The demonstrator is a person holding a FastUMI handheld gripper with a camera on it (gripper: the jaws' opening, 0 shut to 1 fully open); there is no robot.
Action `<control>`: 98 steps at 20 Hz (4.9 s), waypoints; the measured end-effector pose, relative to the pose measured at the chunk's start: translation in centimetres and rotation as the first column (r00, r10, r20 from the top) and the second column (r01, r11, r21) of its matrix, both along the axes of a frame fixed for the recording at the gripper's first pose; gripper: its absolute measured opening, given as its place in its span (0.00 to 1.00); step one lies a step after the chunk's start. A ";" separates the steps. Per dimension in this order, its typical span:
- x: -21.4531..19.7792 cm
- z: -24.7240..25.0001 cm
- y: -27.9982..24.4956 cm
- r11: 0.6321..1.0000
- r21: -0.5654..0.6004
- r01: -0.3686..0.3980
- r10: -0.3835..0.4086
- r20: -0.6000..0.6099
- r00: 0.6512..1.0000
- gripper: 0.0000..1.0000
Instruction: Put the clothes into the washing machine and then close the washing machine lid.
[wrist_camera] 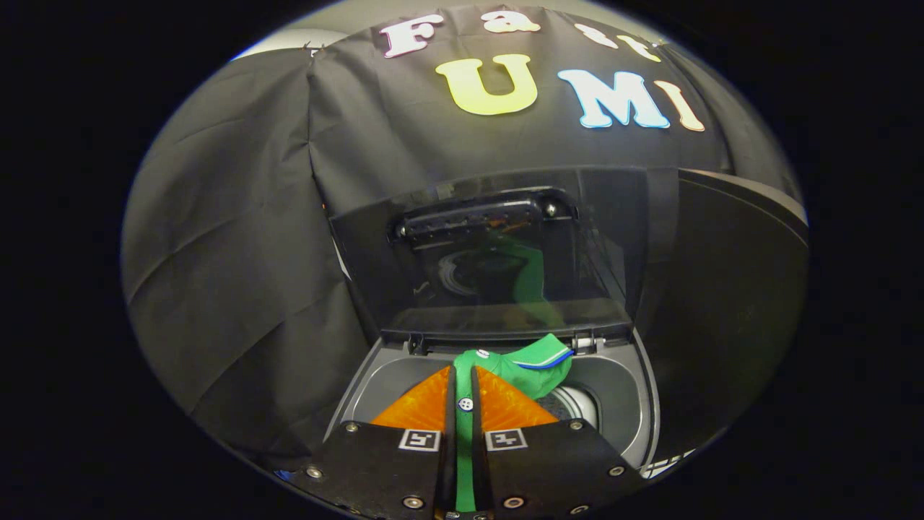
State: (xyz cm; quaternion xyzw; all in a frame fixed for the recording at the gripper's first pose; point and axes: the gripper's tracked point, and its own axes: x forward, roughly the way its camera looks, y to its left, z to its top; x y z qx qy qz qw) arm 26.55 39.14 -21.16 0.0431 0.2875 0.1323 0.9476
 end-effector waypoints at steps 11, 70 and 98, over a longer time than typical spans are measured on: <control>1.1 4.2 -1.5 0.996 -0.058 0.072 -0.062 0.156 0.986 0.96; 5.7 10.6 -0.7 0.976 -0.095 0.197 -0.134 0.451 0.882 0.95; -5.9 15.0 -3.8 0.995 -0.093 0.037 0.003 0.401 0.916 0.95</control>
